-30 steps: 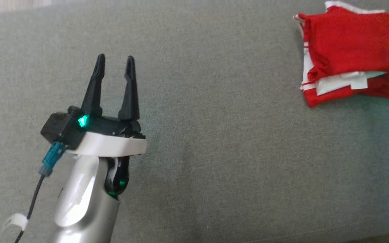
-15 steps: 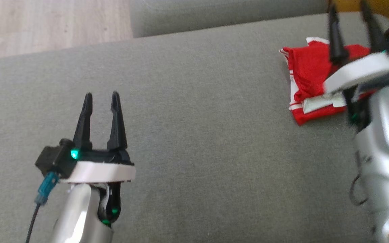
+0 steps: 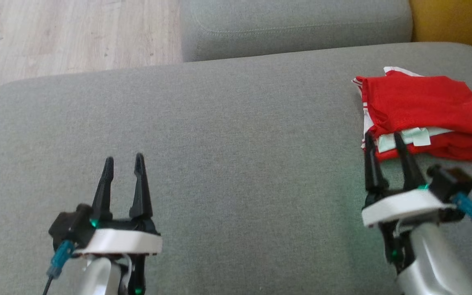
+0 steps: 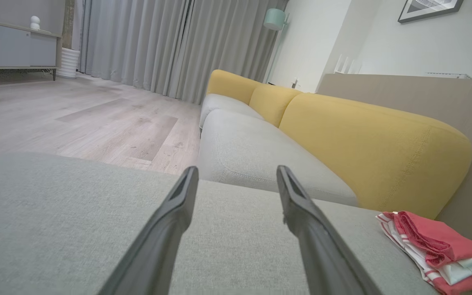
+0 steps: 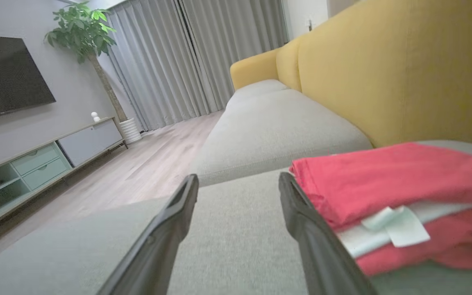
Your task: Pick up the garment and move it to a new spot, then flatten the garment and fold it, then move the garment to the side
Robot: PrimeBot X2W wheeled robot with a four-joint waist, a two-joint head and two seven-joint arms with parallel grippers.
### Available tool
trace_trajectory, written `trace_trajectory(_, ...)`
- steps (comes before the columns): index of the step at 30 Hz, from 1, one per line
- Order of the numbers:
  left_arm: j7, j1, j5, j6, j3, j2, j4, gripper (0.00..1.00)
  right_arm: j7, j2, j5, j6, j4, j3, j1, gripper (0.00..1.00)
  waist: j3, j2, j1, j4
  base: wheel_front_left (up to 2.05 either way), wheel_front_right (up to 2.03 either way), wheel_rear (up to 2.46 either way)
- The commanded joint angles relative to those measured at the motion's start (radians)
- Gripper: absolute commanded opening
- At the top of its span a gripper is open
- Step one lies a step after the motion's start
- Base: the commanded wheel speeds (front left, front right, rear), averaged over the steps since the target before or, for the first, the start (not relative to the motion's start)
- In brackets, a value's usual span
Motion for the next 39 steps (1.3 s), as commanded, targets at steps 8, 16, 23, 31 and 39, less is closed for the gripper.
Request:
trace_trajectory(8,-0.005,0.002,-0.014,-0.009,0.064,0.008,-0.028,1.00,-0.021,0.009,0.013,-0.001,-0.022,0.040,0.003,1.00,-0.010,0.0000,0.0001,0.001,0.00,0.00,0.00)
trace_trajectory(16,-0.005,0.008,-0.024,-0.008,0.073,0.008,-0.031,1.00,-0.022,0.009,0.016,-0.001,-0.036,0.045,0.005,1.00,-0.017,0.0000,0.0001,0.001,0.00,0.00,0.00)
trace_trajectory(23,-0.005,0.011,-0.040,-0.009,0.079,0.008,-0.031,1.00,-0.022,0.009,0.025,-0.001,-0.042,0.055,0.010,1.00,-0.018,0.0000,0.0001,0.003,0.00,0.00,0.00)
trace_trajectory(31,-0.005,0.011,-0.049,-0.001,0.087,0.008,-0.030,1.00,-0.022,0.009,0.032,-0.001,-0.039,0.064,0.009,1.00,-0.018,0.0000,0.0001,0.002,0.00,0.00,0.00)
trace_trajectory(39,0.001,0.031,-0.046,0.009,0.054,0.000,0.020,0.00,-0.011,0.003,0.024,0.000,0.013,0.043,0.029,0.00,-0.019,0.0000,0.0001,0.001,0.00,0.00,0.00)
